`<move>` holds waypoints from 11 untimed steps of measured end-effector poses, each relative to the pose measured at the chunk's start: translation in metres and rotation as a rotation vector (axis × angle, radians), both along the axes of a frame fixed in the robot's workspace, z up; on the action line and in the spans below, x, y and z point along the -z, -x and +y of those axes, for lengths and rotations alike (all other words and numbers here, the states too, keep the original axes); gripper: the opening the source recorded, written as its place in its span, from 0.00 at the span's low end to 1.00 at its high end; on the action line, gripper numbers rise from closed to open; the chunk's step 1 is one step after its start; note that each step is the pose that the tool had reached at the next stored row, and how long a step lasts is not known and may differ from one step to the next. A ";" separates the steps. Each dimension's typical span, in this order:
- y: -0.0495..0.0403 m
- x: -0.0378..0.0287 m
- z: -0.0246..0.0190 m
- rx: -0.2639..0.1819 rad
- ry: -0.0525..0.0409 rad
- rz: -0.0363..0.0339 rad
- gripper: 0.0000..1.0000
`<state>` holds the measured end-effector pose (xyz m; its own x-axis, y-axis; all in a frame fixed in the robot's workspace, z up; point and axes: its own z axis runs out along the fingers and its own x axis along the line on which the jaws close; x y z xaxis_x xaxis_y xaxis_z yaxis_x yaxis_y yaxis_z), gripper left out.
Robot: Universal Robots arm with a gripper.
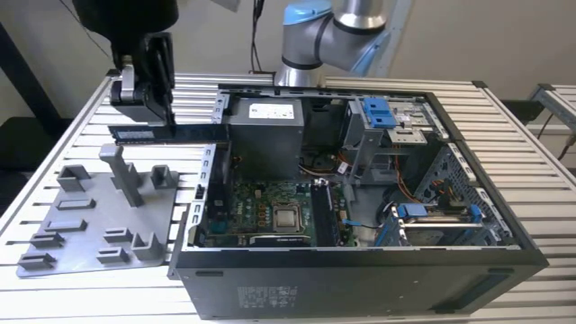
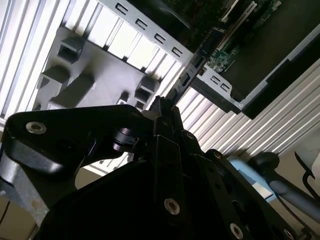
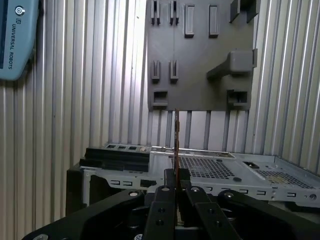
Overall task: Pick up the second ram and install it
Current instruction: 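Pick up the second ram and move it above second insertion slot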
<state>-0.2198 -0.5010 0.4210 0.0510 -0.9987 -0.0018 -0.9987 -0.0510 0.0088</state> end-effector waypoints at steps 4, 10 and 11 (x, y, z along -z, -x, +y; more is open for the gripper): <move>-0.0146 0.0000 0.0000 0.000 0.0000 0.0001 0.14; -0.0385 0.0000 0.0000 0.000 0.0000 0.0003 0.14; -0.0424 0.0000 0.0000 0.000 0.0000 0.0003 0.14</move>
